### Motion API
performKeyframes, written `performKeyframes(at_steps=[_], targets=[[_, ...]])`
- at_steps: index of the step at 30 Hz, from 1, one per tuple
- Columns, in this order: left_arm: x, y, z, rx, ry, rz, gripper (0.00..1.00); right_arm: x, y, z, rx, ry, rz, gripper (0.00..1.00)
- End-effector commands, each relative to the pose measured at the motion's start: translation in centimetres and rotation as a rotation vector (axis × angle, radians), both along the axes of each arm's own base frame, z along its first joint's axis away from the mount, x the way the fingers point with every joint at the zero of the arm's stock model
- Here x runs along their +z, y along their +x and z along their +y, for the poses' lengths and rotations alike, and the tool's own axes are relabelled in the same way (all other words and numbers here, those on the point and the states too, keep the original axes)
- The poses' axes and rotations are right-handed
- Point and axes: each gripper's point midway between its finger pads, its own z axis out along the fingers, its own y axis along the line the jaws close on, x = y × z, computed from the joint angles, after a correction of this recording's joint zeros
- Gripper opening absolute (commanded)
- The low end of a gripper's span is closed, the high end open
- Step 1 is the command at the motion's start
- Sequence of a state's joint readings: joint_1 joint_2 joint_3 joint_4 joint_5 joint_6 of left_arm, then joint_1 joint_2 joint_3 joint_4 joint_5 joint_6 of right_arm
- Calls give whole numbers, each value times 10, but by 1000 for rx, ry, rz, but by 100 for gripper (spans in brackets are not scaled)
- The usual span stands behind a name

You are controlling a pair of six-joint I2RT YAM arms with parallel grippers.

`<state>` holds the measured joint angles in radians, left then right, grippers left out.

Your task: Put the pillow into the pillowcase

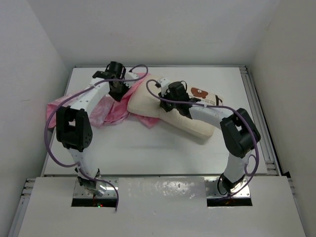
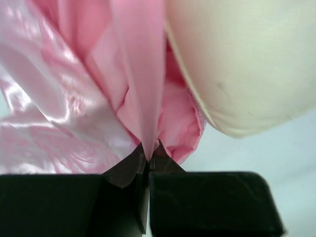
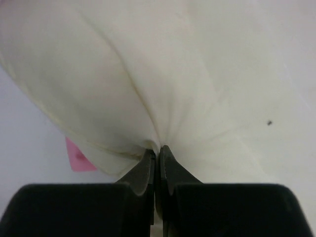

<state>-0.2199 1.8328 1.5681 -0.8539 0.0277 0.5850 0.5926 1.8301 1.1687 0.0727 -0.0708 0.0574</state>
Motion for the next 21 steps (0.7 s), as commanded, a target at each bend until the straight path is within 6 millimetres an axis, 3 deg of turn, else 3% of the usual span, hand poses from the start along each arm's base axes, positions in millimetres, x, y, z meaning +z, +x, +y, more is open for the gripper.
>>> performKeyframes(at_steps=[1,8,10,15,18,21], targets=[[59,-17,-30,-214,-85,-31,0,82,45,12,-111,225,-144,0],[69,-59,-87,-503,-242,82,0,105,64,5,-201,315,-163,0],[73,-64,-104,-568,-291,80,0,102,67,11,-198,315,-152,0],[89,-79,-148,-707,-521,81,0,68,70,13,-242,325,-90,0],[77,-87,-148,-732,-516,115,0,61,87,-1,-345,384,-65,0],[65,-82,-136,-673,-465,123,0,76,103,-21,-441,481,-87,0]])
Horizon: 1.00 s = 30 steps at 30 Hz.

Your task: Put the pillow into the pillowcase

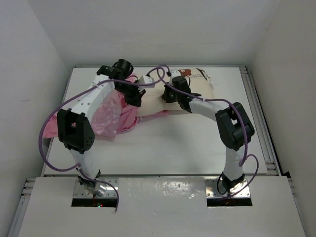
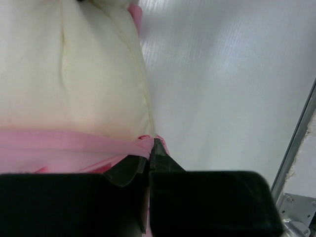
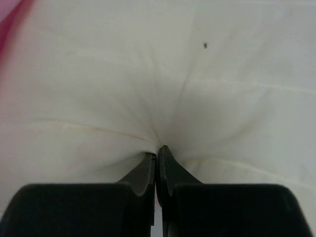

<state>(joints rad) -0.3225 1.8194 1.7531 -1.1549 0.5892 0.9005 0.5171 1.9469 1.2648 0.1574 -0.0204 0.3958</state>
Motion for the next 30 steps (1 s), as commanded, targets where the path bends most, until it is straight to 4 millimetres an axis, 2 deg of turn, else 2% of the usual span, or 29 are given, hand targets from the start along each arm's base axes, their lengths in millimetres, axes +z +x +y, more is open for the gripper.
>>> performKeyframes(at_steps=[1,5,8,10,12,14,16,19,22,23,25,26,27,28,29,30], targets=[[4,-16,-15,-60,-66,17,0,87,57,-23,-207,220,-221,0],[-7,-4,7,46,33,3,0,116,61,-32,-231,265,-288,0],[-19,0,17,91,85,5,0,124,56,-28,-223,290,-309,0],[-23,4,13,102,80,-3,0,123,53,-18,-215,306,-303,0],[-19,-2,-5,67,41,6,0,107,51,-8,-206,311,-269,0],[-9,-8,-32,23,-70,28,0,86,44,7,-187,303,-226,0],[4,-13,-57,-8,-194,62,0,73,35,20,-168,313,-194,0],[21,-8,-72,6,-300,85,0,58,25,34,-130,294,-160,0],[36,10,-64,79,-379,88,0,56,12,46,-66,290,-165,0],[34,19,-52,140,-386,96,0,49,4,46,-45,283,-156,0],[32,45,-32,293,-377,74,0,55,-12,51,20,280,-177,0],[25,57,-12,386,-351,63,0,38,-26,46,40,253,-153,0],[16,74,10,525,-277,24,0,46,-35,45,79,235,-189,0],[12,82,28,596,-237,5,0,33,-52,43,133,220,-172,0],[2,80,42,629,-162,-4,0,31,-60,43,187,190,-196,0],[-1,77,47,622,-131,-2,5,33,-70,44,241,187,-207,0]])
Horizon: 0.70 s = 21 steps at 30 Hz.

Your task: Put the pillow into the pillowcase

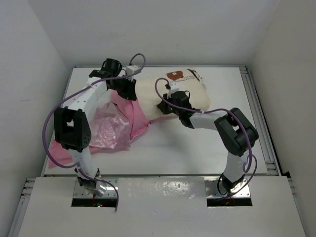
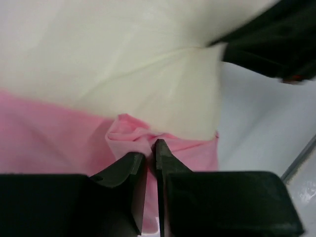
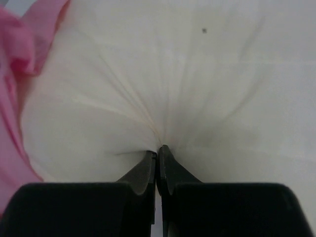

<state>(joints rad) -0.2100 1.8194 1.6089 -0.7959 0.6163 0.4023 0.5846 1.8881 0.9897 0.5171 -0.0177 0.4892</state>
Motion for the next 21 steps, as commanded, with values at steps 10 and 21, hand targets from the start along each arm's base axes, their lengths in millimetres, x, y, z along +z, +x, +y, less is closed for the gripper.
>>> performKeyframes(at_steps=[10,21], targets=[[23,27,64,251,205,-84,94,87,-13,-25,198,-14,-169,99],[-36,95,75,451,325,-30,85,57,100,-117,-179,-170,65,99]])
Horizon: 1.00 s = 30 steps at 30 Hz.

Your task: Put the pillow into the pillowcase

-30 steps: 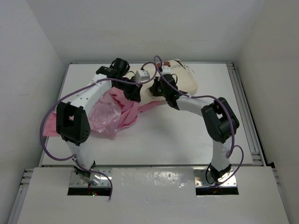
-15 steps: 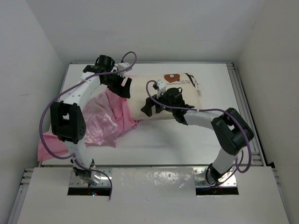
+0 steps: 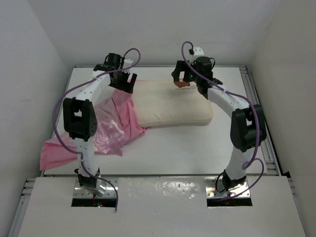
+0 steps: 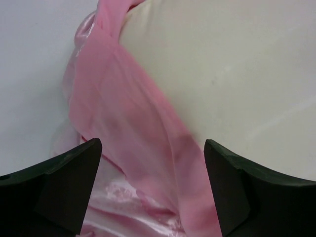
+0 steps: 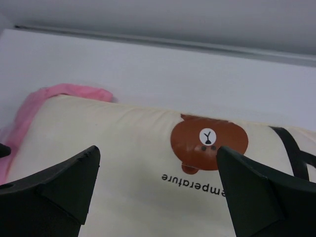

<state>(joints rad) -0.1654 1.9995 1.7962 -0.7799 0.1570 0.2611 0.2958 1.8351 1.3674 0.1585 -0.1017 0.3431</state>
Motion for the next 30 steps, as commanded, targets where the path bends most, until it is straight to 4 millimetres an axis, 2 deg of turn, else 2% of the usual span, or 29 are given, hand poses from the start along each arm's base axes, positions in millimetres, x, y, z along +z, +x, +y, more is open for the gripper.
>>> performKeyframes(at_steps=[1,2,3,4,5,6,8,9,11,12,13,14,15,16,17,18,19,21,22,23,24,25,26,27,28,30], targets=[[-22,17,-3,39,25,31,82,-53,5,-3,-41,-93,183,99],[-29,16,-4,33,28,48,81,-63,7,-2,-40,-101,201,99],[-43,15,-5,25,29,75,76,-84,8,0,-37,-112,233,99],[-49,15,-8,7,22,84,71,-94,5,8,-3,-120,246,99],[-55,14,-9,4,19,96,64,-106,0,14,26,-129,266,97],[-60,15,-10,4,16,104,48,-128,-11,20,57,-144,308,93],[-59,18,-12,2,2,98,31,-144,-35,37,135,-163,334,85],[-56,23,-13,2,-5,75,15,-154,-57,43,177,-167,335,67],[-48,27,-16,-8,-15,45,0,-152,-76,48,204,-155,288,45],[-41,30,-20,-17,-18,19,0,-174,-106,40,223,-165,335,30],[-36,35,-23,-35,-14,-11,0,-155,-119,48,253,-147,290,21],[-32,37,-27,-51,-13,-30,0,-154,-134,50,277,-131,285,11],[-24,41,-34,-76,-10,-58,0,-167,-159,47,302,-127,299,0],[-18,44,-41,-111,-9,-81,0,-147,-172,55,337,-105,251,0],[-12,47,-52,-135,-13,-102,0,-142,-185,61,378,-86,232,0],[-8,49,-56,-152,-13,-114,0,-149,-205,60,415,-86,251,0],[-1,50,-64,-188,-22,-132,0,-132,-216,67,464,-81,206,0],[4,49,-74,-230,-29,-140,0,-120,-222,70,495,-79,182,4],[7,45,-82,-256,-54,-131,0,-111,-216,68,478,-72,163,17],[13,44,-85,-269,-66,-134,0,-90,-203,68,462,-59,124,28],[15,40,-86,-280,-77,-124,0,-78,-190,65,444,-39,108,47],[17,39,-87,-285,-79,-122,1,-72,-184,64,445,-29,124,55],[20,38,-86,-285,-77,-123,5,-51,-161,71,445,-13,96,64],[20,38,-84,-284,-65,-125,8,-43,-146,68,428,0,107,75],[21,37,-81,-278,-55,-129,14,-34,-124,73,414,4,110,96],[21,45,-75,-250,-16,-159,23,-32,-94,67,347,26,126,99]])
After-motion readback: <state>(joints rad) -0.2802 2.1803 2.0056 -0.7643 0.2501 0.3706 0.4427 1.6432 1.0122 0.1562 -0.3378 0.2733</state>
